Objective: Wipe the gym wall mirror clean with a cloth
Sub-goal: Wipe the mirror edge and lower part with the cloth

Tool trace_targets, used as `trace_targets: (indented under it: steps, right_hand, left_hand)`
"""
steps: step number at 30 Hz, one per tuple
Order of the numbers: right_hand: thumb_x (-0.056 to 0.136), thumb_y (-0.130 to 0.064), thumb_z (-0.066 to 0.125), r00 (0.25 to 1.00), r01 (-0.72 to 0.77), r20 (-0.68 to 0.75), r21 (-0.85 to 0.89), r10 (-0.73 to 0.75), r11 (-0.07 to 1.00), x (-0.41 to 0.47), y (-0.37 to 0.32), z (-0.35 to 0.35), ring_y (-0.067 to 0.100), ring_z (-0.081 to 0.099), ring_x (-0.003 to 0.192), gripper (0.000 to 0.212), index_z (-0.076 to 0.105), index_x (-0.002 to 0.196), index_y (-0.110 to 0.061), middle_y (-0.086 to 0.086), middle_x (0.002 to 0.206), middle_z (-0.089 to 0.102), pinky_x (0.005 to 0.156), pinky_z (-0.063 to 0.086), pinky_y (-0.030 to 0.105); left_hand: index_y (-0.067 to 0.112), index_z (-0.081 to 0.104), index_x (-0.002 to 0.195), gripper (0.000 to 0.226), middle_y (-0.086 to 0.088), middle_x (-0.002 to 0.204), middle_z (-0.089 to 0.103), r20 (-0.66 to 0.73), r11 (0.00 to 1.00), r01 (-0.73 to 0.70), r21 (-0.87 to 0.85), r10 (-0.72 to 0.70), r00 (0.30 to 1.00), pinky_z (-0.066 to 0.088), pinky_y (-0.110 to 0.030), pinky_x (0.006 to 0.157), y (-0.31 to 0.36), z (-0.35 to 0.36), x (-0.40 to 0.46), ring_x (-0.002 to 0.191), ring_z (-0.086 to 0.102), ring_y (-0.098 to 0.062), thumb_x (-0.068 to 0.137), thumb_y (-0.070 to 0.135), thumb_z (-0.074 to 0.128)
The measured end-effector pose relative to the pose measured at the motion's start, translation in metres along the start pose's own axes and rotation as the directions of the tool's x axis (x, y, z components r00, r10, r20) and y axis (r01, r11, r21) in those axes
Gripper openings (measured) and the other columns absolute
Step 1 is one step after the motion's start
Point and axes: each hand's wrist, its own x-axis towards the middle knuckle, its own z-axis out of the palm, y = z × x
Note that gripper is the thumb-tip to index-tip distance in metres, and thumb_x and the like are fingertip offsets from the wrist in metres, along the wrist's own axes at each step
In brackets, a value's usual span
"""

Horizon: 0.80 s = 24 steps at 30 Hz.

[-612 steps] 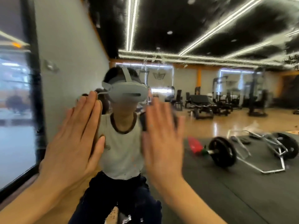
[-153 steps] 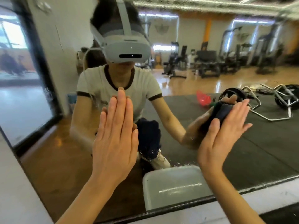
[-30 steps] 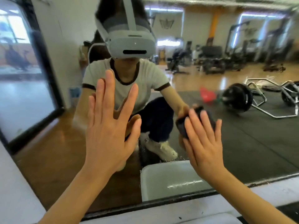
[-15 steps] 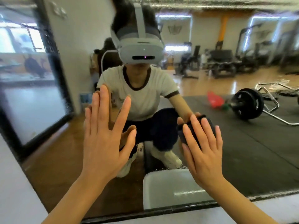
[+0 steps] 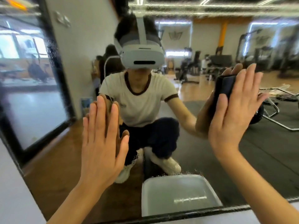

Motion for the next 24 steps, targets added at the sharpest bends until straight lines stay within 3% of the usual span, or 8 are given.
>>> trace_targets:
  steps: [3, 7, 10, 12, 15, 19, 21, 24]
  right_hand:
    - [0.106, -0.033, 0.029, 1.0, -0.028, 0.002, -0.04, 0.028, 0.999, -0.028, -0.056, 0.015, 0.031, 0.011, 0.151, 0.058, 0.02, 0.155, -0.002, 0.022, 0.161, 0.023, 0.122, 0.0, 0.049]
    - [0.106, -0.022, 0.042, 0.845, 0.496, 0.213, 0.033, -0.491, 0.868, -0.085, -0.091, 0.025, 0.021, 0.003, 0.155, 0.06, 0.014, 0.158, -0.012, 0.008, 0.163, 0.018, 0.125, -0.001, 0.044]
    - [0.107, -0.025, 0.041, 0.725, 0.661, 0.233, 0.027, -0.648, 0.75, -0.066, -0.043, 0.014, 0.019, 0.004, 0.155, 0.062, 0.011, 0.16, -0.015, 0.003, 0.168, 0.01, 0.125, -0.005, 0.043]
    - [0.108, -0.026, 0.034, 0.795, 0.58, 0.235, -0.024, -0.559, 0.815, -0.05, 0.004, -0.001, 0.016, -0.001, 0.155, 0.058, 0.012, 0.161, -0.015, 0.006, 0.168, 0.009, 0.125, -0.008, 0.042]
    - [0.11, -0.03, 0.023, 0.975, 0.18, 0.144, -0.054, -0.171, 0.982, -0.039, 0.062, -0.021, 0.017, 0.0, 0.155, 0.052, 0.022, 0.155, -0.004, 0.019, 0.161, 0.022, 0.124, -0.006, 0.045]
    - [0.098, -0.022, 0.036, 0.988, -0.147, 0.04, -0.055, 0.149, 0.988, -0.054, 0.015, -0.004, 0.035, 0.006, 0.151, 0.062, 0.02, 0.154, 0.001, 0.026, 0.161, 0.021, 0.12, -0.003, 0.051]
    - [0.095, -0.023, 0.039, 0.989, 0.064, 0.14, -0.058, -0.055, 0.996, -0.082, -0.026, 0.006, 0.027, -0.006, 0.154, 0.071, 0.011, 0.158, -0.007, 0.017, 0.166, 0.006, 0.123, -0.008, 0.047]
    - [0.104, -0.021, 0.038, 0.839, 0.499, 0.248, 0.002, -0.484, 0.867, -0.107, -0.028, 0.006, 0.02, -0.002, 0.155, 0.068, 0.002, 0.161, -0.012, 0.005, 0.169, -0.008, 0.126, -0.001, 0.043]
  left_hand:
    - [0.009, 0.009, 0.161, 0.071, -0.008, 0.168, -0.009, -0.007, 1.0, 0.008, -0.013, -0.008, 1.0, -0.007, -0.037, 0.126, 0.002, 0.0, -0.001, 0.156, -0.009, -0.023, 0.1, 0.028, 0.04]
    - [0.009, 0.005, 0.161, 0.073, -0.005, 0.168, -0.012, -0.017, 0.998, 0.008, -0.066, -0.009, 1.0, -0.008, -0.037, 0.126, 0.006, 0.001, -0.002, 0.156, -0.009, -0.023, 0.099, 0.02, 0.042]
    - [0.007, 0.004, 0.16, 0.07, -0.002, 0.168, -0.009, -0.016, 0.991, -0.062, -0.115, 0.06, 0.998, -0.006, -0.037, 0.126, 0.027, 0.008, 0.003, 0.156, -0.007, -0.021, 0.1, 0.017, 0.038]
    - [0.004, 0.008, 0.159, 0.066, -0.006, 0.168, -0.001, 0.003, 0.984, -0.095, -0.147, 0.097, 0.995, -0.005, -0.035, 0.126, 0.048, 0.017, 0.009, 0.156, -0.005, -0.02, 0.1, 0.016, 0.036]
    - [0.008, 0.003, 0.16, 0.067, -0.005, 0.169, -0.007, 0.028, 0.98, -0.112, -0.167, 0.118, 0.993, -0.005, -0.035, 0.127, 0.069, 0.032, 0.012, 0.157, -0.003, -0.021, 0.101, 0.012, 0.035]
    - [0.006, 0.003, 0.159, 0.071, -0.006, 0.168, -0.009, 0.013, 0.992, -0.1, -0.076, 0.101, 0.995, -0.003, -0.037, 0.127, 0.073, 0.044, 0.011, 0.157, -0.003, -0.024, 0.099, 0.005, 0.041]
    - [0.004, 0.004, 0.159, 0.068, -0.01, 0.167, -0.005, 0.008, 0.993, -0.101, -0.059, 0.102, 0.995, -0.003, -0.037, 0.127, 0.073, 0.045, 0.012, 0.157, -0.004, -0.023, 0.1, 0.007, 0.038]
    - [0.004, 0.007, 0.159, 0.065, -0.01, 0.167, 0.0, 0.02, 0.99, -0.11, -0.083, 0.112, 0.994, -0.005, -0.035, 0.127, 0.073, 0.042, 0.014, 0.156, -0.005, -0.02, 0.101, 0.013, 0.034]
